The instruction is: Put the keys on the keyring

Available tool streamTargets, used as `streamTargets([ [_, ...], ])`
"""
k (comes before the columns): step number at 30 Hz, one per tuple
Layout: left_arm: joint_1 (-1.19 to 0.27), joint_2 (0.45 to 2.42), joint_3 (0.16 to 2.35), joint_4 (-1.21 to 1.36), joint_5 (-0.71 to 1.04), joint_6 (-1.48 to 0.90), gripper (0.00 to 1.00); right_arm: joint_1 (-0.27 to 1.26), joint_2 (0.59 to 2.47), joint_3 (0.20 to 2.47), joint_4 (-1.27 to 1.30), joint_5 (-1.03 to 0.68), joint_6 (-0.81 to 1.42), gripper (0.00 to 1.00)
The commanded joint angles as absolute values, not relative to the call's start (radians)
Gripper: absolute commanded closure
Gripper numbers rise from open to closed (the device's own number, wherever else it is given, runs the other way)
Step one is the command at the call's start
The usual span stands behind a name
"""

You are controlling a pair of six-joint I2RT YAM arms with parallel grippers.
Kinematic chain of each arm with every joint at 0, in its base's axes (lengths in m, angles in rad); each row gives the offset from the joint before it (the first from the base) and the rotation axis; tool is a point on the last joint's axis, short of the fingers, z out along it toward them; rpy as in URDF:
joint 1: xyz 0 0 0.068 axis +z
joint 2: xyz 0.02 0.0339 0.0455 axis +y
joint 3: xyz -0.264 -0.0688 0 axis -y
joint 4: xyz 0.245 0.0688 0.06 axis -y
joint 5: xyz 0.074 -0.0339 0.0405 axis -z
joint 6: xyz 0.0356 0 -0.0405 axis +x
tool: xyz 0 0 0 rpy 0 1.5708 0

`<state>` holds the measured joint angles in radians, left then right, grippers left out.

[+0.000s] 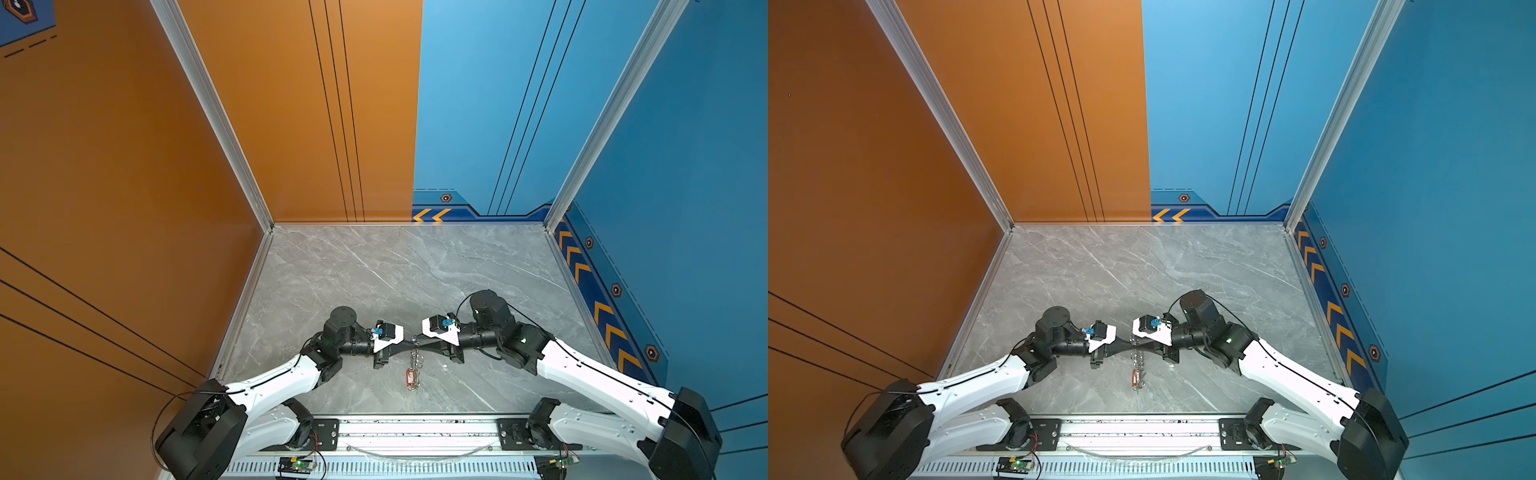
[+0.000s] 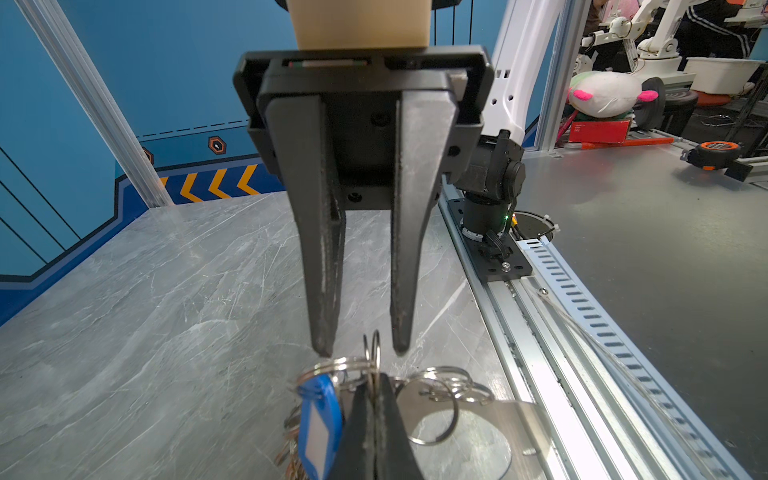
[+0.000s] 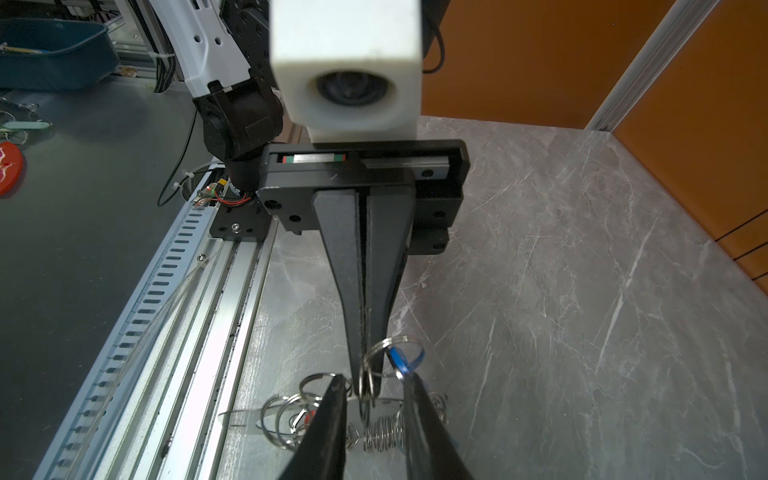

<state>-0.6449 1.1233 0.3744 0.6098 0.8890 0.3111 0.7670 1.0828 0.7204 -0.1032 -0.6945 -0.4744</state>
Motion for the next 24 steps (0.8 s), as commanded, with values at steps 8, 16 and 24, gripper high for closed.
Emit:
streamTargets([
  [8,-0.652,1.101,0.365,0.632,0.882,0.324,1.00,0.775,1.088,0.740,-0.159,-0.679,-0.507,0.84],
  [16,-0.652,1.116,0.371,0.632,0.899,0.319,1.00,0.776,1.094,0.754,-0.161,-0.687,-0.506,0.91],
  [24,-0.652,1.120,0.373,0.632,0.905,0.315,1.00,0.780,1.109,0.762,-0.173,-0.686,-0.506,0.96],
])
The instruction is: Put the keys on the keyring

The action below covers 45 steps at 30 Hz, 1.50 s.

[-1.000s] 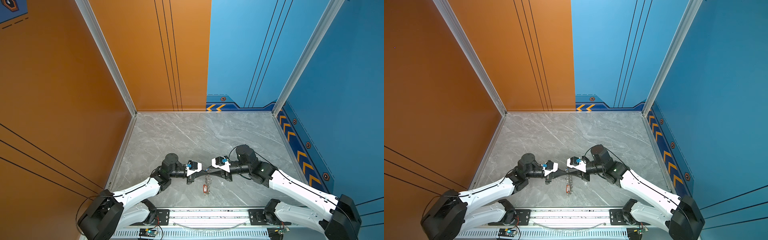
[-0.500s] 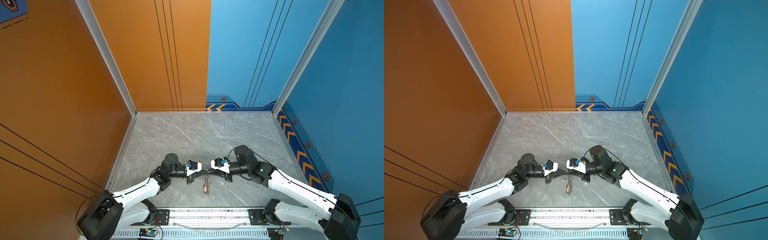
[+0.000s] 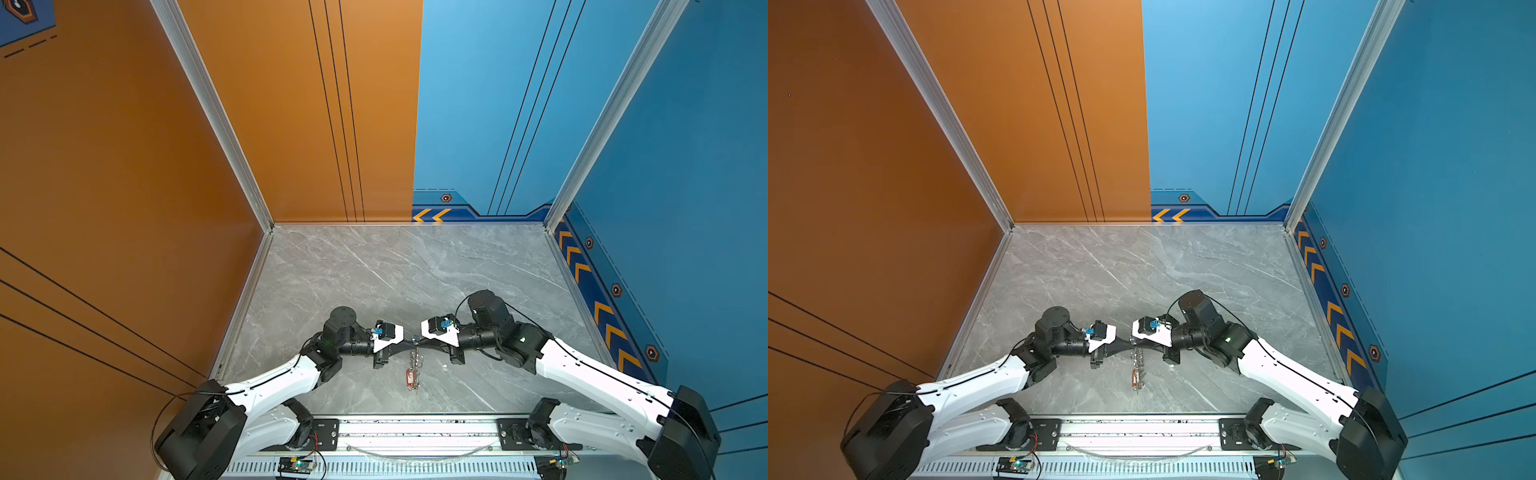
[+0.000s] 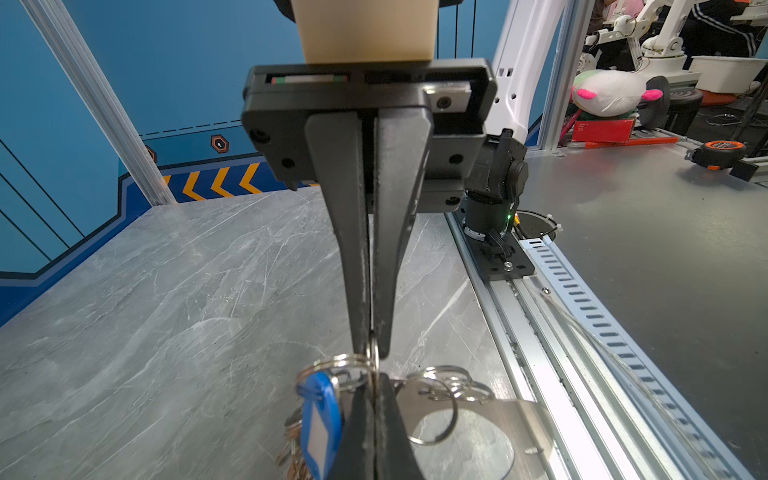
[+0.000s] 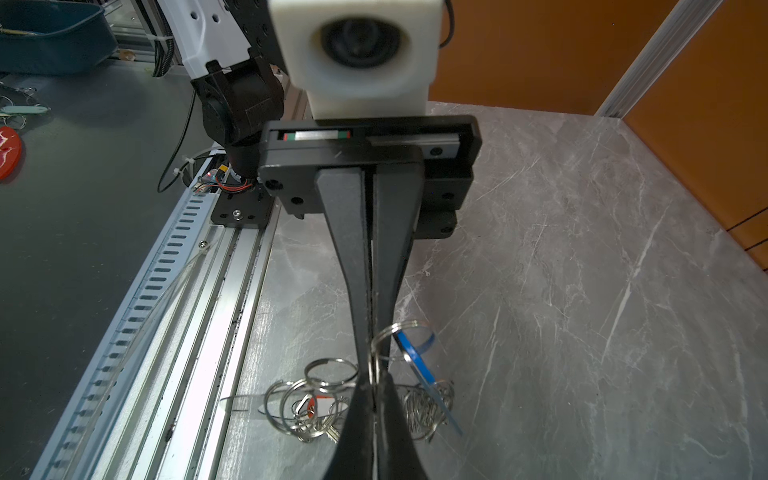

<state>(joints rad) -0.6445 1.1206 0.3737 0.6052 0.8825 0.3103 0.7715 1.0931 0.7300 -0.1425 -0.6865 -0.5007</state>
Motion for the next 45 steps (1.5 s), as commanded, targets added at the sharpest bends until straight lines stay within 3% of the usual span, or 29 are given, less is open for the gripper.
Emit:
streamTargets([
  [1,-0.652,1.120,0.374,0.632,0.905,0.314,1.00,0.782,1.110,0.764,-0.175,-0.685,-0.506,0.97],
  [10,-0.651,1.119,0.377,0.632,0.877,0.297,0.99,0.804,1.093,0.751,-0.141,-0.580,-0.497,1.00],
  [19,-0.629,1.091,0.372,0.632,0.781,0.172,0.71,0.831,1.021,0.654,0.033,-0.379,-0.413,1.00],
  [26,-0.677,0.978,0.322,0.631,0.610,-0.061,0.62,0.854,0.994,0.581,0.131,-0.269,-0.374,1.00],
  [30,-0.703,0.906,0.323,0.559,0.446,-0.291,0.61,0.876,1.004,0.570,0.160,-0.197,-0.376,1.00],
  [36,-0.742,0.850,0.514,0.125,0.225,-0.502,0.62,0.942,1.034,0.553,0.232,-0.023,-0.396,1.00],
  [45,-0.759,0.950,0.701,-0.074,0.144,-0.647,0.68,1.002,1.080,0.545,0.302,0.084,-0.428,1.00],
])
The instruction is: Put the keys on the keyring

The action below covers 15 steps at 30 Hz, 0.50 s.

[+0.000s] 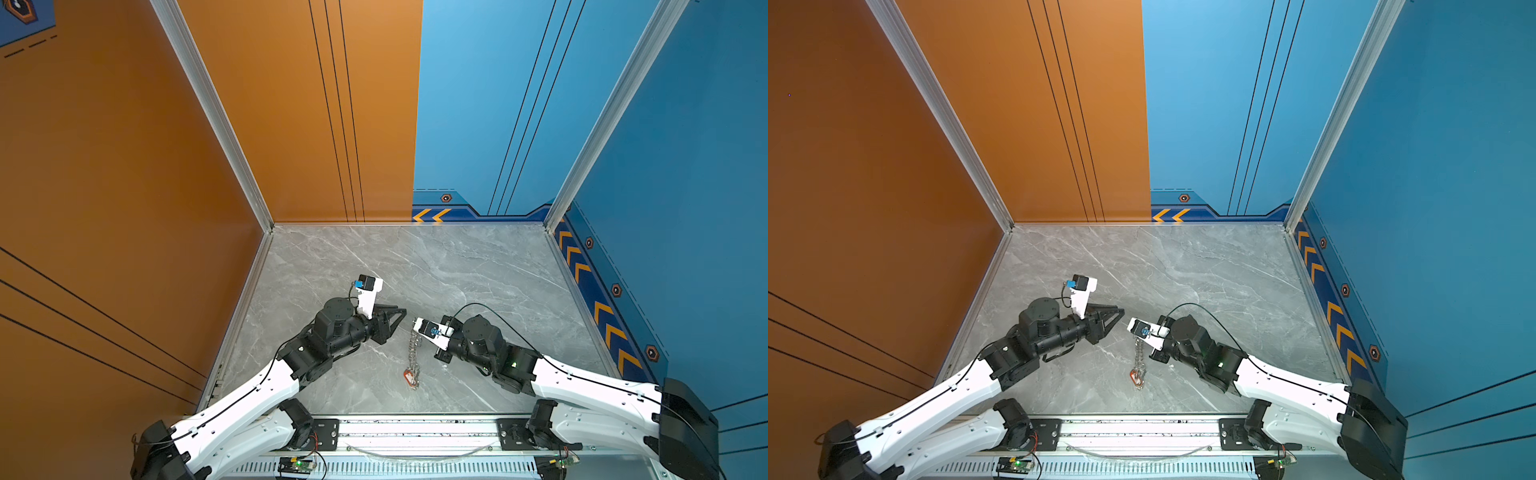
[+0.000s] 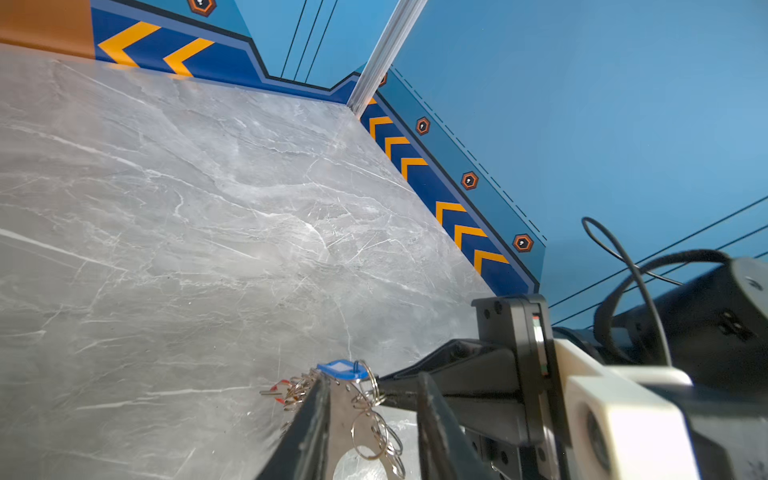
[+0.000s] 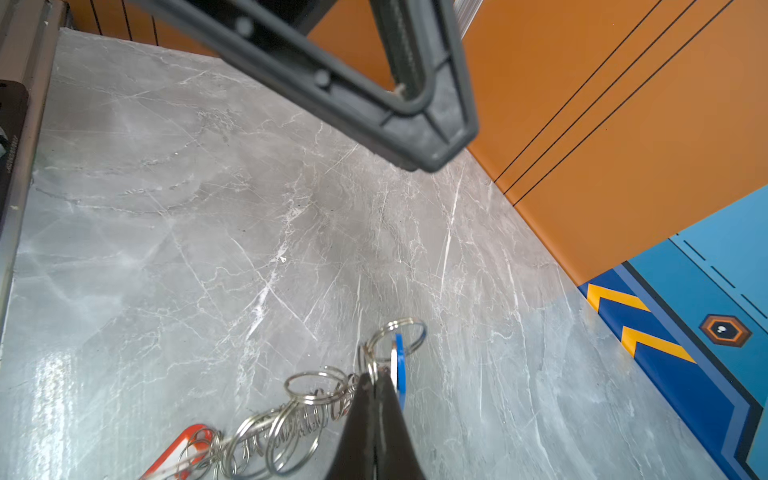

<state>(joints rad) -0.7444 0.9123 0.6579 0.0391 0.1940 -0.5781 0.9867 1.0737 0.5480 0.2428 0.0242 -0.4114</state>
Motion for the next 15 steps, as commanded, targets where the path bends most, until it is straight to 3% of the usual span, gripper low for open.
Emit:
streamTargets([
  [1,-0.767,0.968,0.720,-0.093,0.141,-0.651,0.69,1.008,1.081,0.546,0.302,0.092,-0.431,1.00],
  [15,-0.834,1.090,0.868,-0.283,0.142,-0.671,0.71,1.049,1.106,0.554,0.307,0.145,-0.459,1.00],
])
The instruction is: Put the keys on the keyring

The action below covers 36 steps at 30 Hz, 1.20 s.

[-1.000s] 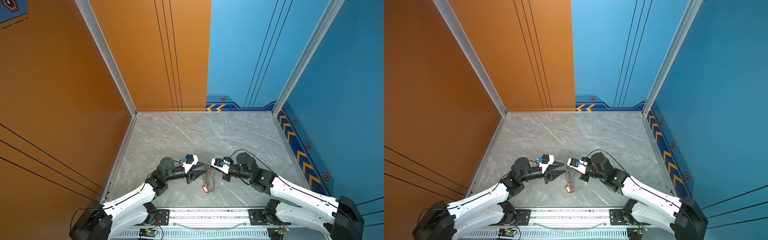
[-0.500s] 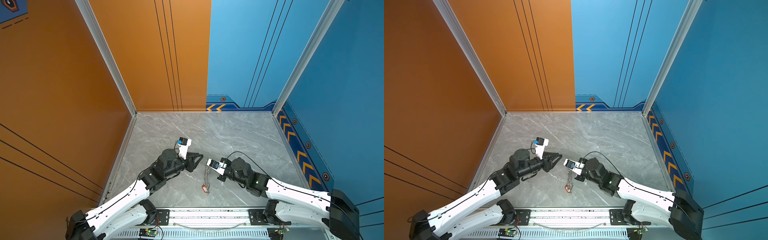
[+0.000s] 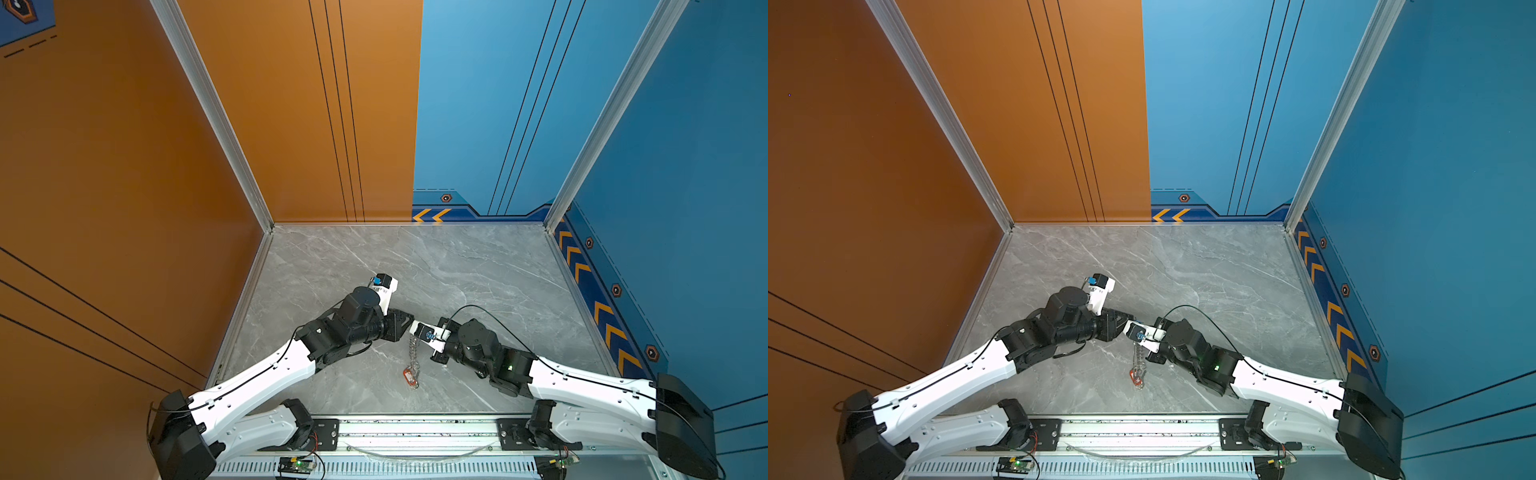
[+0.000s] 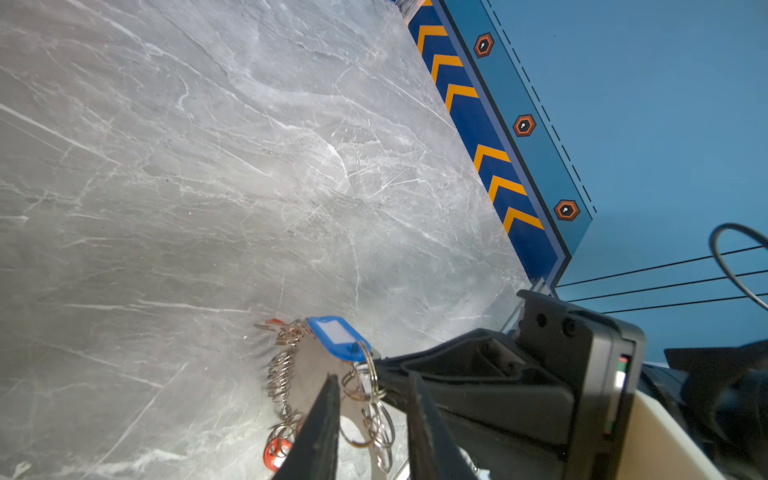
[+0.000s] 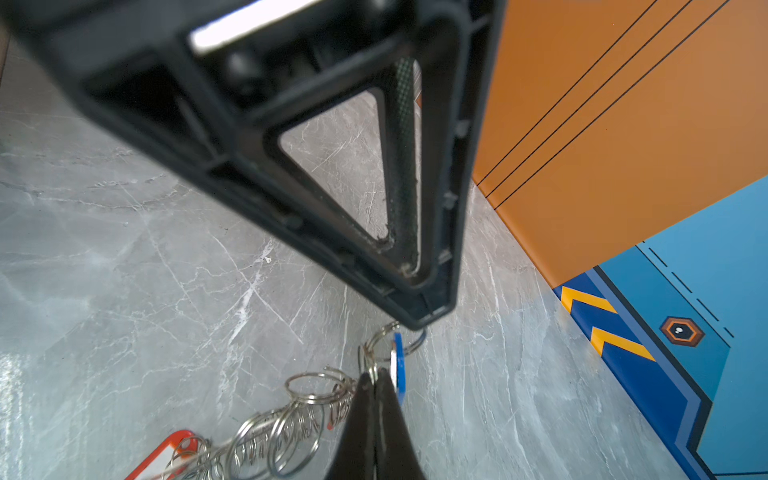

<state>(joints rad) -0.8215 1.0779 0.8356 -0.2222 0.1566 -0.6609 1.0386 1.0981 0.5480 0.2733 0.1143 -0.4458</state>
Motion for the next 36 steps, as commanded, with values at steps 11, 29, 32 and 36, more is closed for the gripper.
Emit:
streamTargets([
  [11,-0.844,1.126,0.892,-0.331,0.125,-0.670,0.76,1.059,1.118,0.563,0.302,0.156,-0.472,1.00],
  [29,-0.844,1.159,0.911,-0.359,0.127,-0.667,0.82,1.081,1.136,0.573,0.303,0.169,-0.487,1.00],
  [32,-0.844,1.164,0.911,-0.360,0.130,-0.669,0.83,1.084,1.138,0.572,0.305,0.172,-0.488,1.00],
  [36,-0.844,1.174,0.914,-0.359,0.139,-0.671,0.84,1.089,1.142,0.575,0.307,0.176,-0.492,1.00],
])
